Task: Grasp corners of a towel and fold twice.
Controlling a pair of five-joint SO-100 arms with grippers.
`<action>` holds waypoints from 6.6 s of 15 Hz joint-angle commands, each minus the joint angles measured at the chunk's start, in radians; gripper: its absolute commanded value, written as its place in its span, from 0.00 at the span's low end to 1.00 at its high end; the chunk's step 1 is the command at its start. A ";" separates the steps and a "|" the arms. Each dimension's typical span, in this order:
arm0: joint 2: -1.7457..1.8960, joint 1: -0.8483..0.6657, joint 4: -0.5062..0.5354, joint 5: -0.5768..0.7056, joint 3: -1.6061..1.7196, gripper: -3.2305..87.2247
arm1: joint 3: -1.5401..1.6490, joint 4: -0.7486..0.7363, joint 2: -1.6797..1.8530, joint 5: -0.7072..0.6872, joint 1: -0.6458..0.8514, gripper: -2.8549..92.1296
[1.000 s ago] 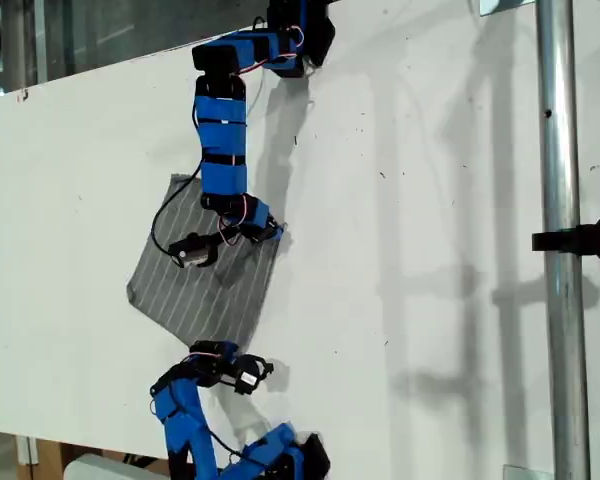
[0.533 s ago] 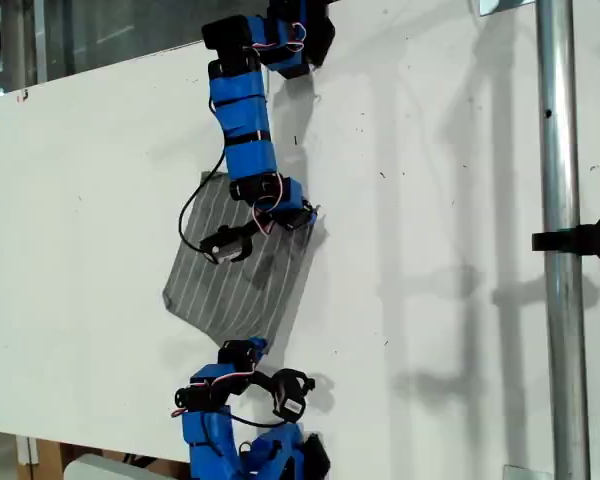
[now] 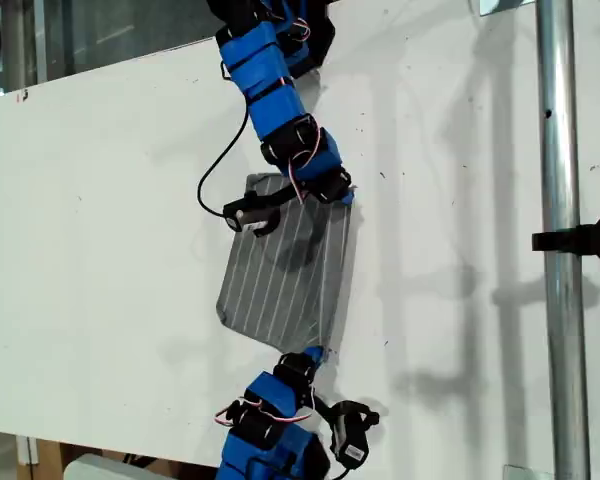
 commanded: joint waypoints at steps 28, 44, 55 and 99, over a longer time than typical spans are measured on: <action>-0.520 -0.833 -0.310 0.787 -0.138 0.01 | 0.670 -0.410 0.276 -0.307 0.663 0.03; 0.900 -0.554 -0.155 0.569 0.517 0.16 | 1.089 -0.181 1.083 0.040 0.764 0.40; 1.468 -0.324 -0.041 0.348 0.885 0.08 | 0.465 -0.815 -0.078 0.084 0.712 0.31; 1.468 -0.282 0.002 0.646 1.115 0.02 | 1.407 0.086 1.813 0.215 0.561 0.10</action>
